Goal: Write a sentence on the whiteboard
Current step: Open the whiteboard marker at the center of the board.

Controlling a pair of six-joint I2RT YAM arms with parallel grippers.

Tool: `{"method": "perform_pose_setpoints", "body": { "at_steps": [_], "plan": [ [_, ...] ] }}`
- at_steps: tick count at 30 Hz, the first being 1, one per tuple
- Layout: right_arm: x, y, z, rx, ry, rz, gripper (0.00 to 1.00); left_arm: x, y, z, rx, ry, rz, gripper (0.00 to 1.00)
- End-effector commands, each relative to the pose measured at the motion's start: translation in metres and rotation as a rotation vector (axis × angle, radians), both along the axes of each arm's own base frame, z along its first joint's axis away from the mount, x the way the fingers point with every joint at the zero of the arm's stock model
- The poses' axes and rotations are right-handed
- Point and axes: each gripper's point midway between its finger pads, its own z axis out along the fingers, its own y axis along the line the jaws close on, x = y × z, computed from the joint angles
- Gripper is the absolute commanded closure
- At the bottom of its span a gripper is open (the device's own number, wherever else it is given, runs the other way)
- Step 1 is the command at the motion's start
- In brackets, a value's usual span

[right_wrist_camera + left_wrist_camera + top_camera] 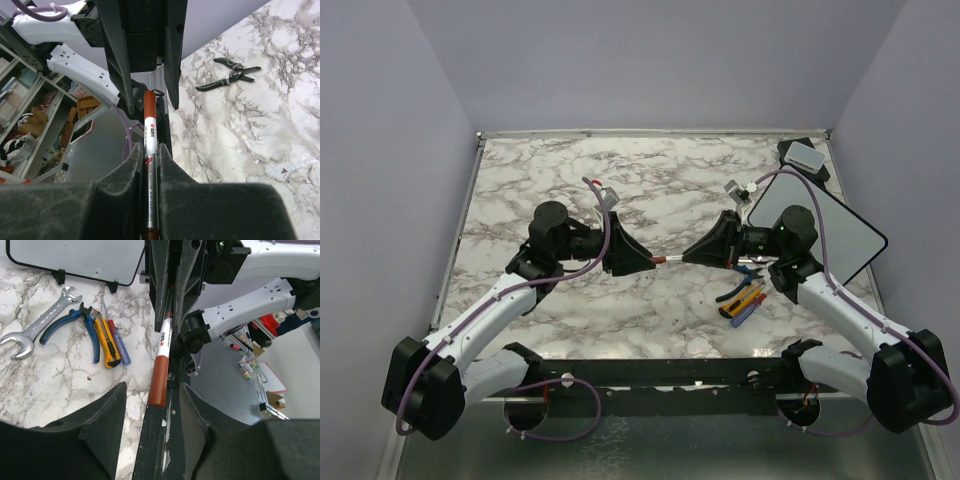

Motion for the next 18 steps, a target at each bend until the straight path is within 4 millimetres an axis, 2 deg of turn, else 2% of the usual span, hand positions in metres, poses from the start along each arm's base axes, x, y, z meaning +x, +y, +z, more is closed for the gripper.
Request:
{"method": "perform_pose_setpoints", "body": {
  "at_steps": [1,8,11,14,16,18],
  "plan": [
    [0.008,0.002,0.002,-0.019,-0.024,-0.024,1.0,-0.01,-0.006,-0.006,0.008,0.018,-0.073,0.54],
    [0.009,0.003,-0.005,-0.037,-0.01,-0.022,1.0,-0.016,-0.015,-0.005,0.011,0.004,-0.106,0.65],
    [0.009,0.003,-0.008,-0.042,-0.002,-0.022,1.0,-0.016,-0.017,-0.006,0.013,0.003,-0.112,0.76],
    [0.009,0.003,-0.008,-0.044,0.0,-0.018,1.0,-0.016,-0.017,-0.007,0.013,-0.002,-0.106,0.92],
    [0.007,0.004,-0.009,-0.048,0.001,-0.005,1.0,-0.016,-0.017,-0.007,0.012,-0.006,-0.104,0.97],
    [0.006,0.004,-0.011,-0.059,0.006,0.004,1.0,-0.016,-0.017,-0.006,0.01,-0.013,-0.102,0.98]
  ]
}}
